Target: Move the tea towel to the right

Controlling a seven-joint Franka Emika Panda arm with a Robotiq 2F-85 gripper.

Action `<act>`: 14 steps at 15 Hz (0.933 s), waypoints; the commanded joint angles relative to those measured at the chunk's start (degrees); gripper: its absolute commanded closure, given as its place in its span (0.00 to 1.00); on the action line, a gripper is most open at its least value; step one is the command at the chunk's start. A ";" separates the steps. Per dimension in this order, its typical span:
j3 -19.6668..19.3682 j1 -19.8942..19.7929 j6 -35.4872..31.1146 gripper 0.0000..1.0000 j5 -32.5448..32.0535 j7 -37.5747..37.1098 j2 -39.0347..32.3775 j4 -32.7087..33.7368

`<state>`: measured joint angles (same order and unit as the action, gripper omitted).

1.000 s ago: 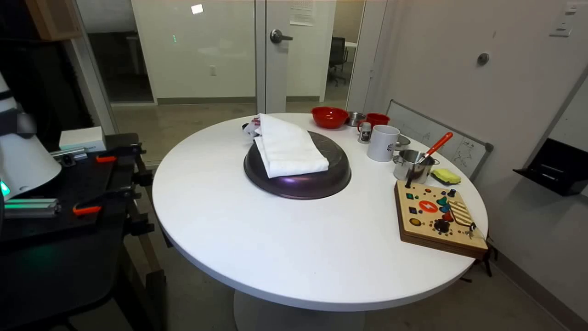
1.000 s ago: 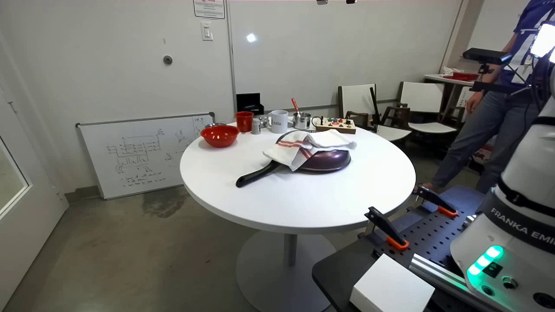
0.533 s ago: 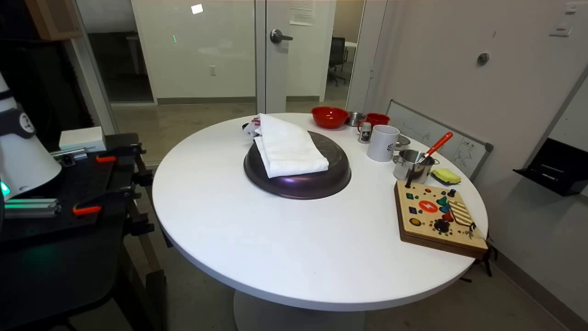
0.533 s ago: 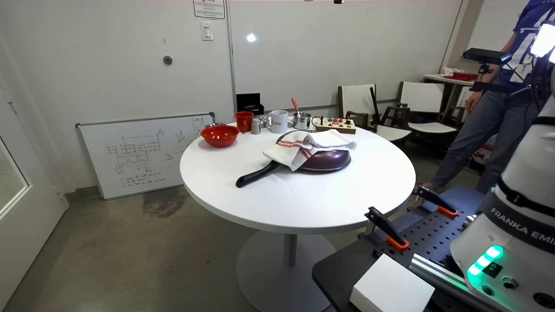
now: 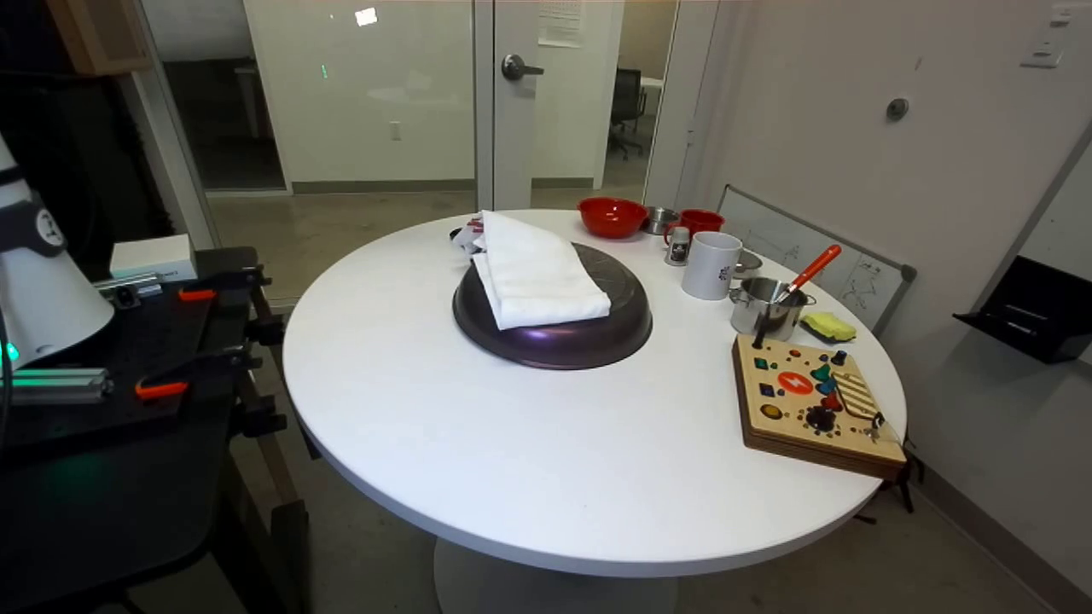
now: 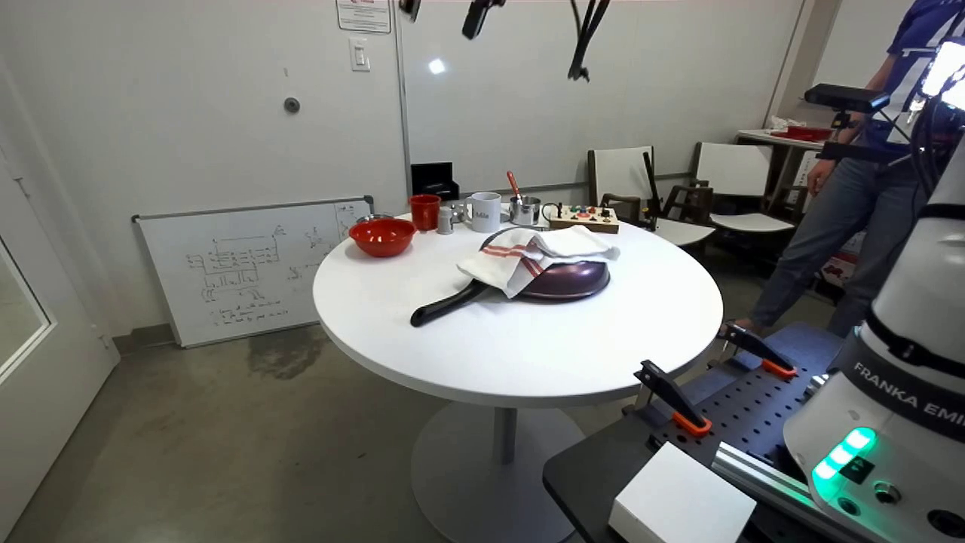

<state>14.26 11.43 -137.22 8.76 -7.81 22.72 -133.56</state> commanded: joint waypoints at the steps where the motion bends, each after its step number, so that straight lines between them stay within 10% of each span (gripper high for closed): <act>1: 3.71 1.41 -3.53 0.00 -2.67 -2.24 -10.74 2.31; 9: 7.84 4.08 8.55 0.00 -31.72 -16.64 -26.89 15.69; 14: 7.01 9.64 21.38 0.00 -37.86 -17.62 -32.98 23.17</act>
<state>22.35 17.49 -123.56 -25.79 -23.34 -5.77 -116.23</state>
